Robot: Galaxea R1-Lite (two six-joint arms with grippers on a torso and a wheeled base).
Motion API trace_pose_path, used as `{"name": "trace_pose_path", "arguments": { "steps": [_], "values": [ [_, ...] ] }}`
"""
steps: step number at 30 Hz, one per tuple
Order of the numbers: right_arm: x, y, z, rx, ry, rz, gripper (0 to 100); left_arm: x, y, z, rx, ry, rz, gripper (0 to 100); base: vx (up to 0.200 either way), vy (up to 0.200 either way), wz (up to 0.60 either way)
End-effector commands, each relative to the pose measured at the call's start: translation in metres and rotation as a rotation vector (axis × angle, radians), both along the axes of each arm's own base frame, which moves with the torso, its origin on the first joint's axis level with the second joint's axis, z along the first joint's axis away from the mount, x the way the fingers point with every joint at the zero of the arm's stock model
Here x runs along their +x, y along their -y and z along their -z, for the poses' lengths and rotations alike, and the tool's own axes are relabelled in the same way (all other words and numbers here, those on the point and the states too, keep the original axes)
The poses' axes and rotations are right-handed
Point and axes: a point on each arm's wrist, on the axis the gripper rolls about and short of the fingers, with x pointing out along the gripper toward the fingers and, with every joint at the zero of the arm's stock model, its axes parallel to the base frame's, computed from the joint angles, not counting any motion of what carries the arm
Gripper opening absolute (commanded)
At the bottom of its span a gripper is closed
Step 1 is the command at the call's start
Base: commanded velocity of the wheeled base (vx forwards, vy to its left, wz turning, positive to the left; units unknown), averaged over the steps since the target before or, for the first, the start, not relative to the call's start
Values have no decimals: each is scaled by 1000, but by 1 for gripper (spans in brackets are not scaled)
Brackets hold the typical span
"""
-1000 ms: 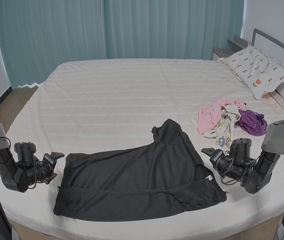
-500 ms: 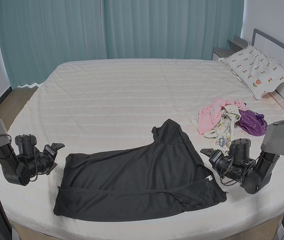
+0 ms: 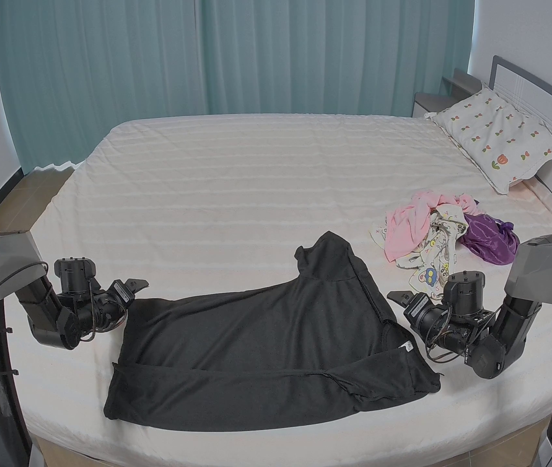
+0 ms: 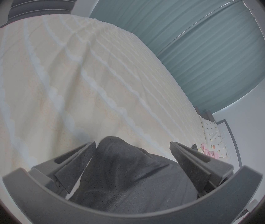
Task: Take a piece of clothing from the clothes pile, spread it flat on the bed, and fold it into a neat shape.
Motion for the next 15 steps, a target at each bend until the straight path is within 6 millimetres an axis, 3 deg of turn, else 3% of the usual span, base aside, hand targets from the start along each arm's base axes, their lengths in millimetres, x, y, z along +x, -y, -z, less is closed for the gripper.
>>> {"name": "trace_pose_path", "arguments": {
  "steps": [1,6,7,15],
  "values": [
    [0,0,2,-1,-4,-2,100,2,2,9,-2,-19,6,100,0,0,0],
    [0,0,2,0,-3,-2,100,2,2,12,-1,-29,3,100,0,0,0],
    [0,0,2,0,-3,-2,100,2,2,12,-2,-29,2,0,0,0,0],
    [1,-1,3,-1,-6,-2,100,8,-6,10,42,-11,-86,0,0,0,0]
  ]
}}
